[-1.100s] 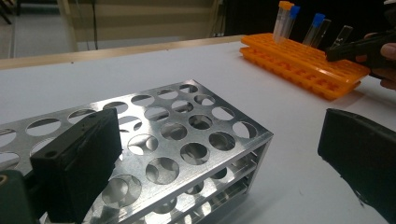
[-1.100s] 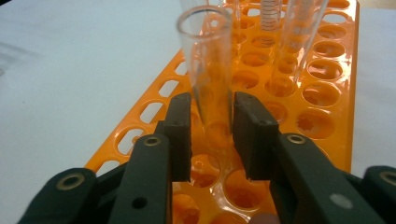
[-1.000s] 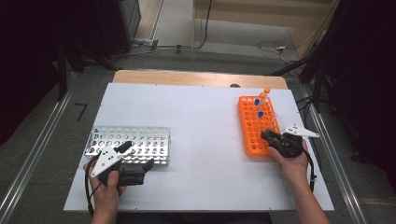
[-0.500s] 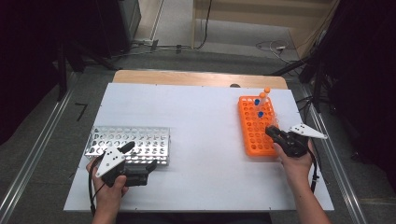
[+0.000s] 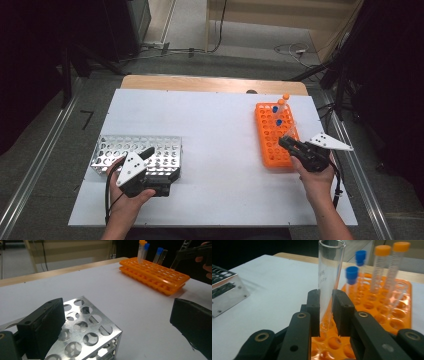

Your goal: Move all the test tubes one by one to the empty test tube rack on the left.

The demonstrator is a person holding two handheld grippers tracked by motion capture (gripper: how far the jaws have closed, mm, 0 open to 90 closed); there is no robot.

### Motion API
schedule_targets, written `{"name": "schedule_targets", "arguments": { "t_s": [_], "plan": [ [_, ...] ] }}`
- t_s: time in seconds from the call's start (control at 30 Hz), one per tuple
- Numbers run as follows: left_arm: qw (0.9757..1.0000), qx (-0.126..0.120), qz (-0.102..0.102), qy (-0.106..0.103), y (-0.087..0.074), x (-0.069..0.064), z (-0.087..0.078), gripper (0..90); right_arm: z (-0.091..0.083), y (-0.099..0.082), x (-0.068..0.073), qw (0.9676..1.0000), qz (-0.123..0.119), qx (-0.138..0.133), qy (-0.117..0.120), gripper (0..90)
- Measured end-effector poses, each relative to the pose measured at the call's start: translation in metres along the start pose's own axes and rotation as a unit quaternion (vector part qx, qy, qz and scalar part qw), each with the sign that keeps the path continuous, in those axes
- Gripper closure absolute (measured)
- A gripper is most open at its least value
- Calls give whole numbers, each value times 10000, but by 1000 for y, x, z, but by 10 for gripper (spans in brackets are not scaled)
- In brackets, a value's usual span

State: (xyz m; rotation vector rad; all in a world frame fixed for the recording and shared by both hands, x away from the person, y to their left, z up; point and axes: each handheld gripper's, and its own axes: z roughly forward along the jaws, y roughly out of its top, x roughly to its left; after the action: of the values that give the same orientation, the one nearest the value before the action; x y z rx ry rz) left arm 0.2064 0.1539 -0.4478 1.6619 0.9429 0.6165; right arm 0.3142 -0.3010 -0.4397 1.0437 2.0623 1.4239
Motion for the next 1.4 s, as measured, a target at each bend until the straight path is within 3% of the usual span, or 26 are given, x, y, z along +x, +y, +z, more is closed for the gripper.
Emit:
{"name": "schedule_targets", "arguments": {
  "t_s": [0.23, 0.67, 1.1, 1.23, 1.4],
  "plan": [
    [9997, 200, -90, -100, 13, -8, 18, 47, 11, 3, 29, 9986, -212, 138, 455, 742],
    [9974, 567, -88, -440, 27, -22, 44, 105, 25, 3, 67, 9940, -455, 298, 950, 742],
    [9958, 497, -84, -762, 34, -32, 57, 229, 36, 0, 96, 9873, -690, 440, 1359, 742],
    [9942, 486, -113, -956, 33, -37, 60, 258, 41, -2, 106, 9847, -793, 522, 1459, 742],
    [9909, 460, -68, -1266, 32, -43, 65, 367, 47, -4, 119, 9806, -941, 636, 1600, 743]
  ]
}}
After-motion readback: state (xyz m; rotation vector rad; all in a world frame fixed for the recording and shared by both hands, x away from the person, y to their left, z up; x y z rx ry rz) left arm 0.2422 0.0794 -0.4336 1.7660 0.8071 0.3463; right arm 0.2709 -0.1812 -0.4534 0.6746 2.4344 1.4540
